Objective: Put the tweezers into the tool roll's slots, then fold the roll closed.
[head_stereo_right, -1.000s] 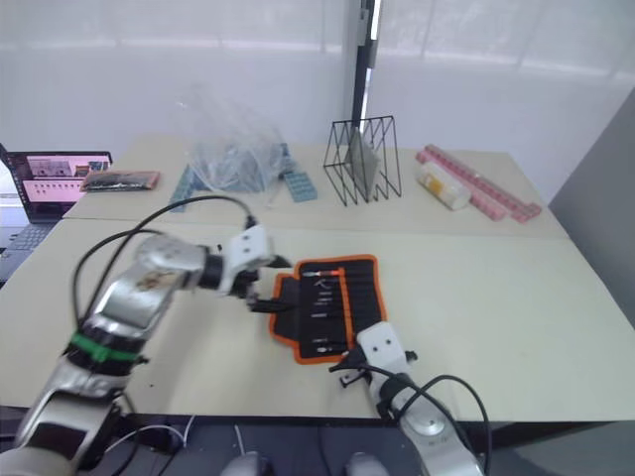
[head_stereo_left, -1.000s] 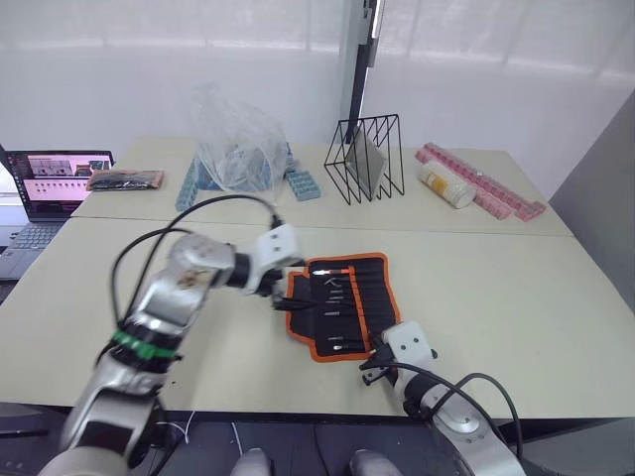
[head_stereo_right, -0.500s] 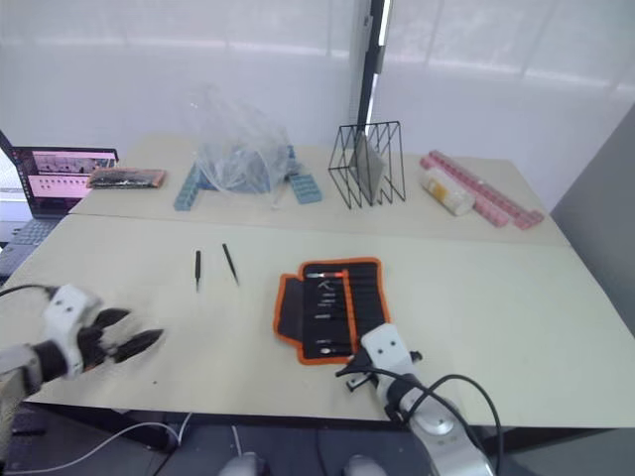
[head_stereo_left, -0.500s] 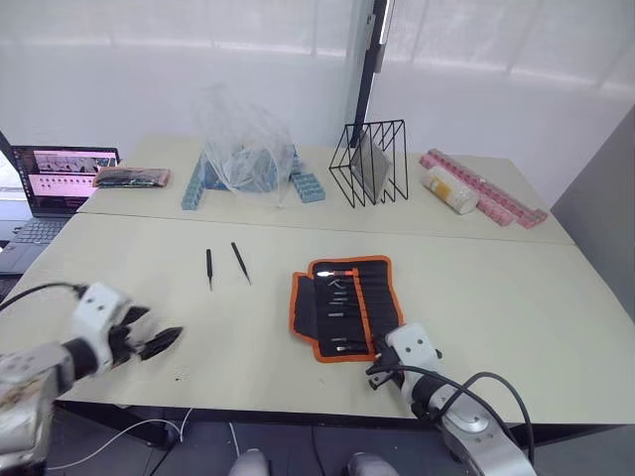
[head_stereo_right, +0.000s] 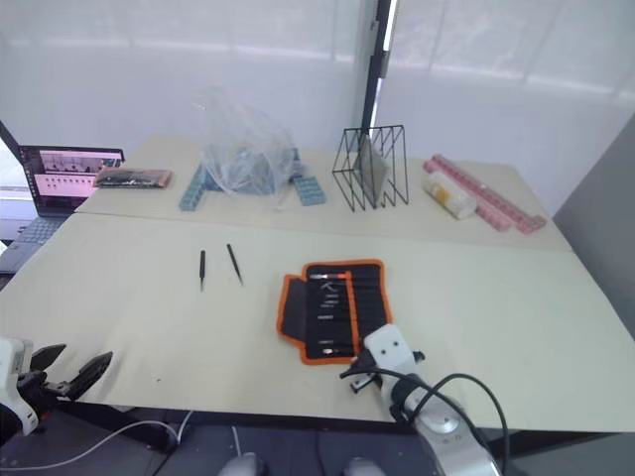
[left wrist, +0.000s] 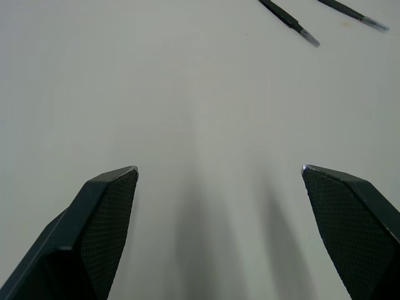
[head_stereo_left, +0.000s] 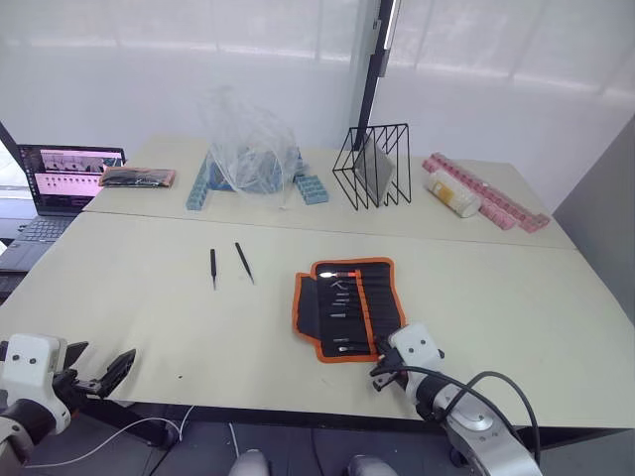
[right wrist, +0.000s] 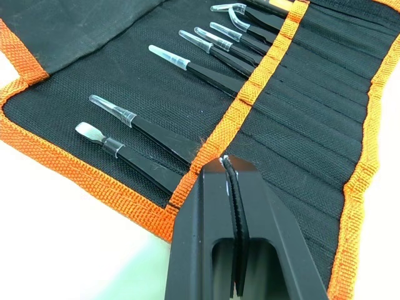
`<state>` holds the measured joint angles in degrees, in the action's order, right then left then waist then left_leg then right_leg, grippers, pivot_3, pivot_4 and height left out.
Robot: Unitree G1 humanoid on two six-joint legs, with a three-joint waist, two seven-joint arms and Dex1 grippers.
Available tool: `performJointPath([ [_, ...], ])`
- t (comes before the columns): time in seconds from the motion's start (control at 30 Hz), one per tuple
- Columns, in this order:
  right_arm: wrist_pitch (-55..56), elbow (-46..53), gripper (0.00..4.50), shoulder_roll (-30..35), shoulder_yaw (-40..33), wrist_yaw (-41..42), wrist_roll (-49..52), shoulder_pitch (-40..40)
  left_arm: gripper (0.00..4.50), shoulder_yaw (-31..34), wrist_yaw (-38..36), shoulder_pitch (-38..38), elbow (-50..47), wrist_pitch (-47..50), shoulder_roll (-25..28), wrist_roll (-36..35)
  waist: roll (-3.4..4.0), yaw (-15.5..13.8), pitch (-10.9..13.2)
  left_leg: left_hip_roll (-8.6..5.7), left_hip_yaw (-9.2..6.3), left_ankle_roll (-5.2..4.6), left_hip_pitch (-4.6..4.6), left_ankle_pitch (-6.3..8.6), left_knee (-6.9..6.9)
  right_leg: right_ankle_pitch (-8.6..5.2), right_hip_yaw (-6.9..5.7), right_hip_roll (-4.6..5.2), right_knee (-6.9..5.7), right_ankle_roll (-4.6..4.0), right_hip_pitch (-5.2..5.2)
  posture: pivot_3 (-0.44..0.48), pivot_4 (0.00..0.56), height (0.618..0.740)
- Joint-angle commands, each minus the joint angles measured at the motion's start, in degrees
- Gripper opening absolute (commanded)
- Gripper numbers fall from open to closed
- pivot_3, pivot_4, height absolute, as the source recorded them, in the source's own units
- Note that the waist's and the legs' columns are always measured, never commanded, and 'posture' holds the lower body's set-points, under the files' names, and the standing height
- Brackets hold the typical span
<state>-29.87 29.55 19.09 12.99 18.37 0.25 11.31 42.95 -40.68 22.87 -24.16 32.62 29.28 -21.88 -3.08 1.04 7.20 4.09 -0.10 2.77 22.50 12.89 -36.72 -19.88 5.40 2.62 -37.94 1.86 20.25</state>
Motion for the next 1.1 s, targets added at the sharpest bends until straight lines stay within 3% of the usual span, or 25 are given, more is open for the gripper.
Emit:
performJointPath([
  [0.03, -3.66, -6.28, 0.0, 0.88, 2.51, 1.66, -0.09, 1.88, 4.46, -0.26, 1.29, 0.16, -2.5, -0.11, 0.65, -1.7, 0.0, 0.05, 0.0, 0.0, 0.0, 0.0, -0.01, 0.0, 0.01, 0.0, 0.0, -0.01, 0.0, 0.0, 0.0, 0.0, 0.15, 0.708],
  [0.33, -3.9, -6.06, 0.0, 0.59, 2.75, 1.54, -0.29, 1.71, 4.46, -7.98, 4.93, -4.74, -2.42, 0.99, 1.94, -1.11, 0.0, 0.11, 0.0, 0.03, 0.03, 0.0, -0.03, 0.0, 0.04, -0.05, 0.02, -0.04, 0.01, -0.09, 0.01, 0.0, 0.15, 0.708],
  [0.47, -3.94, -6.12, 0.0, 0.37, 2.6, 1.28, -0.37, 1.41, 4.46, -17.08, 11.71, -11.59, -0.09, 2.54, 0.22, 3.23, 0.0, 0.0, 0.0, -0.07, 0.03, 0.0, -0.08, 0.0, 0.06, 0.0, 0.01, -0.07, 0.0, -0.01, -0.01, 0.0, 0.15, 0.708],
  [0.8, -4.26, -6.02, 0.0, -0.32, 2.36, 0.57, -0.5, 0.57, 4.46, -31.94, 27.57, -30.09, 12.29, 4.82, -7.41, 13.82, -0.06, 0.46, -0.02, -0.19, 0.04, -0.18, -0.04, -0.11, 0.06, 0.06, 0.05, -0.2, -0.08, 0.08, -0.12, 0.0, 0.15, 0.708],
  [1.1, -4.87, -5.12, 0.0, -0.59, 2.12, -0.16, -0.65, 0.86, 4.46, -33.41, 34.08, -42.36, 30.57, 2.16, -12.38, 16.59, 0.01, -0.13, -0.06, -0.27, -0.02, -0.19, -0.25, -0.13, 0.06, 0.08, 0.03, -0.24, -0.08, 0.15, -0.15, 0.0, 0.15, 0.708],
])
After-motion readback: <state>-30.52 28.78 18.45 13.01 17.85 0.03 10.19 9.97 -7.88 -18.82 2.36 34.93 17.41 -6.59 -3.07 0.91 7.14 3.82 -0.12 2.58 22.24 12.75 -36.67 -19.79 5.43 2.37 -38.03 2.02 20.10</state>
